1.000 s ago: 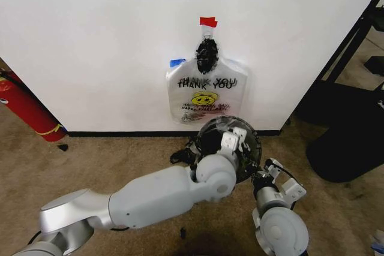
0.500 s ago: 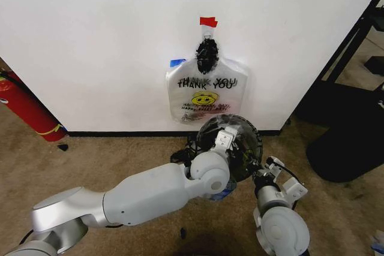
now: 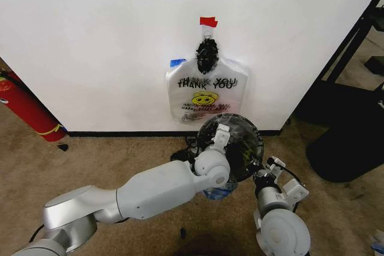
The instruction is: Pick up the garbage bag from the wall and place it over the trash bin.
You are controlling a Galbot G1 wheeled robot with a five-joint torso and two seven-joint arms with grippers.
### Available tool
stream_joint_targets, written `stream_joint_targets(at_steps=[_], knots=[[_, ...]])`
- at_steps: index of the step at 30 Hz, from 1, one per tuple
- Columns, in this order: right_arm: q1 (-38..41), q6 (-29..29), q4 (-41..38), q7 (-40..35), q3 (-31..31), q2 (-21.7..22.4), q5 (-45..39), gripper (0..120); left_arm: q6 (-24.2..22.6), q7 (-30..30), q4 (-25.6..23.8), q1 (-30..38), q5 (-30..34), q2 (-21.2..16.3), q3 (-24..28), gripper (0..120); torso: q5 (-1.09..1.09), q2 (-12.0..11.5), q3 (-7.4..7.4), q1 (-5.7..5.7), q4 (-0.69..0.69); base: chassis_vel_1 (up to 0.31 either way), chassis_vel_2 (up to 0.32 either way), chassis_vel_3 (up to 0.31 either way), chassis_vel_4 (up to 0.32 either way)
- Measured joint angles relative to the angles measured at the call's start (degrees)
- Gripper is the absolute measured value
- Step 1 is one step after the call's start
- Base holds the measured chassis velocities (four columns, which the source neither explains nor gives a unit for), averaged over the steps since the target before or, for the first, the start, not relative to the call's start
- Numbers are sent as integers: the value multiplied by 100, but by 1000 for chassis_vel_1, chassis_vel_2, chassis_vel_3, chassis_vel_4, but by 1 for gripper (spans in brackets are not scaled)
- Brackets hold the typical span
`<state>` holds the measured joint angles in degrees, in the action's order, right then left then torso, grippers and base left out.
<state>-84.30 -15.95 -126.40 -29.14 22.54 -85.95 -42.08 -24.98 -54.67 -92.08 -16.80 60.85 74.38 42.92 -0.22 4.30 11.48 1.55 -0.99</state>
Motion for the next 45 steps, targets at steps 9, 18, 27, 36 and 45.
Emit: stream_joint_targets(at_steps=[9,18,27,36,45], knots=[[31,-27,62,42,-94,-15,202,0,-53,59,86,55,-33,55,170,0,0,0,0,0,0,0,0,0,0],[-62,-13,-20,133,-174,-29,407,0,-60,216,544,183,-74,199,317,0,0,0,0,0,0,0,0,0,0],[-111,-14,-93,139,-182,-16,376,0,7,301,875,189,-215,305,325,0,0,-2,0,0,0,0,0,0,0],[-122,-35,-122,154,-213,-23,377,0,14,327,1013,202,-237,335,343,0,0,-2,0,1,0,0,0,0,0],[-122,-55,-148,131,-202,-20,316,0,8,365,896,187,-242,233,356,0,0,-2,0,1,0,0,0,0,0]])
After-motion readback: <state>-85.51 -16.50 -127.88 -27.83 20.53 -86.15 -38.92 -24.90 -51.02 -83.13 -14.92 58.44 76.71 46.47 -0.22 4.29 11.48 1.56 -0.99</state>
